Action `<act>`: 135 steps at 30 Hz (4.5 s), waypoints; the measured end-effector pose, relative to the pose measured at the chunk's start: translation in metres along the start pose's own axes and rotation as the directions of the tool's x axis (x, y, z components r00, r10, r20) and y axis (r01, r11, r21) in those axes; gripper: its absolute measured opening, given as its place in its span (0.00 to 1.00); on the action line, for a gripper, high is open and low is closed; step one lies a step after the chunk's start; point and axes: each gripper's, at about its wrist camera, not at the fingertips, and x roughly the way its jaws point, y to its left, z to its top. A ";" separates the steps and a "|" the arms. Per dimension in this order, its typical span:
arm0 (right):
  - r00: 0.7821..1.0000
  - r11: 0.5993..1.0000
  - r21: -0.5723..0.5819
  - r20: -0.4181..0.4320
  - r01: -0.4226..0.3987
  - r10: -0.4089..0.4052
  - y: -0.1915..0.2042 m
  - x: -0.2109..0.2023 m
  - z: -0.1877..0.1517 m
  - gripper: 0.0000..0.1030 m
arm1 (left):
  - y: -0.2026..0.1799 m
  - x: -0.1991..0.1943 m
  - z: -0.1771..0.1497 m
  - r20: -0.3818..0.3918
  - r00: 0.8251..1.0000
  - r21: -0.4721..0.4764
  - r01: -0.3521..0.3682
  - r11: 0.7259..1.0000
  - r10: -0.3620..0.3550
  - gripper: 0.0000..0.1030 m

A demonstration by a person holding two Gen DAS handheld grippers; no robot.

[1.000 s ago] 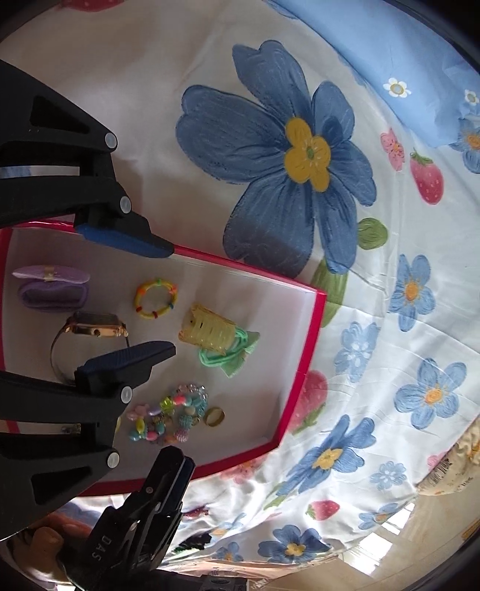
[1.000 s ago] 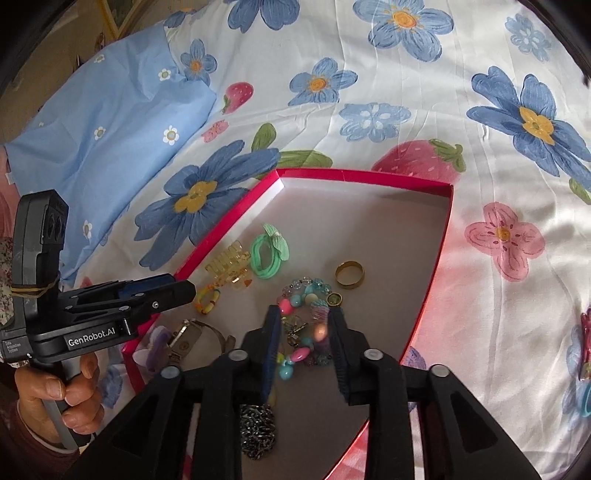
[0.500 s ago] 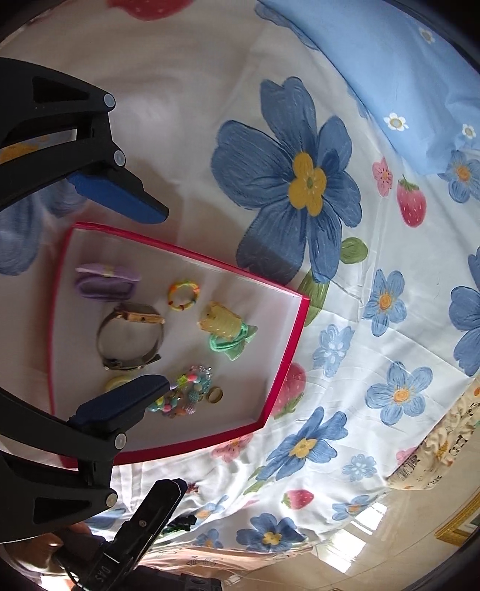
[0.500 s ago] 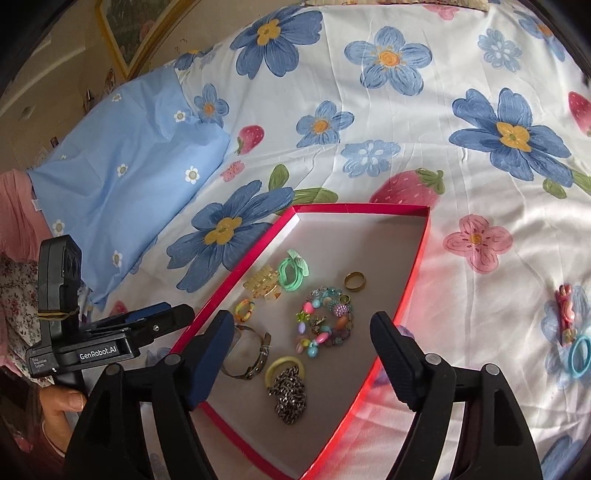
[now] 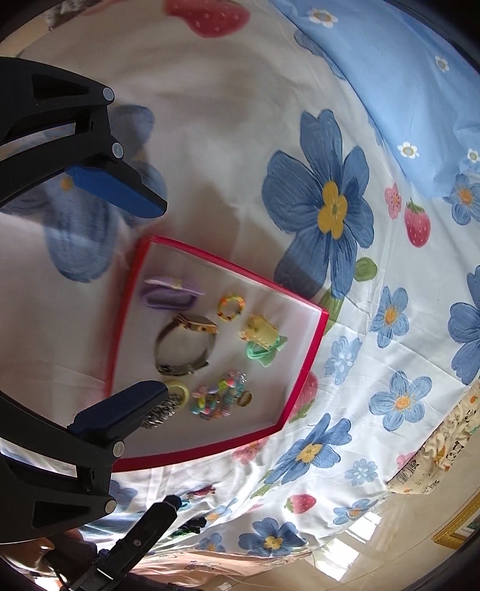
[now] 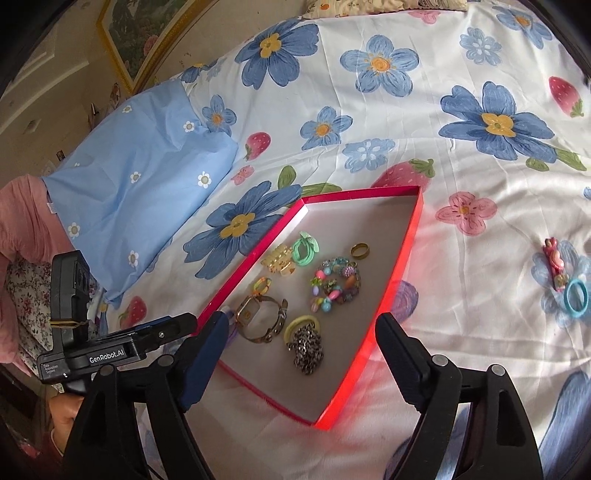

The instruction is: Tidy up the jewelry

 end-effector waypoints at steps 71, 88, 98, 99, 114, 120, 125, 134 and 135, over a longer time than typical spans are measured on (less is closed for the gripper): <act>0.975 0.959 -0.183 0.095 0.214 -0.200 0.025 -0.028 -0.062 1.00 | -0.037 -0.069 -0.085 0.251 0.955 0.219 -0.214 0.952 0.157 1.00; 0.976 0.960 -0.187 0.107 0.209 -0.191 0.031 -0.031 -0.061 1.00 | -0.038 -0.071 -0.084 0.252 0.955 0.223 -0.212 0.951 0.154 1.00; 0.975 0.960 -0.189 0.113 0.208 -0.190 0.031 -0.032 -0.060 1.00 | -0.039 -0.072 -0.083 0.255 0.955 0.228 -0.213 0.950 0.152 1.00; 0.975 0.960 -0.189 0.114 0.208 -0.189 0.031 -0.032 -0.060 1.00 | -0.039 -0.072 -0.083 0.254 0.955 0.229 -0.212 0.950 0.152 1.00; 0.975 0.960 -0.197 0.129 0.202 -0.179 0.034 -0.035 -0.057 1.00 | -0.040 -0.072 -0.082 0.257 0.955 0.241 -0.211 0.947 0.147 1.00; 0.975 0.960 -0.195 0.130 0.203 -0.179 0.034 -0.035 -0.058 1.00 | -0.040 -0.072 -0.082 0.257 0.955 0.241 -0.211 0.947 0.148 1.00; 0.975 0.959 -0.197 0.130 0.202 -0.179 0.034 -0.035 -0.058 1.00 | -0.040 -0.072 -0.083 0.257 0.955 0.241 -0.211 0.947 0.147 1.00; 0.976 0.960 -0.197 0.127 0.200 -0.177 0.035 -0.035 -0.058 1.00 | -0.040 -0.072 -0.083 0.256 0.955 0.242 -0.211 0.947 0.147 1.00; 0.976 0.960 -0.197 0.127 0.200 -0.178 0.035 -0.035 -0.058 1.00 | -0.039 -0.072 -0.083 0.257 0.955 0.241 -0.211 0.947 0.147 1.00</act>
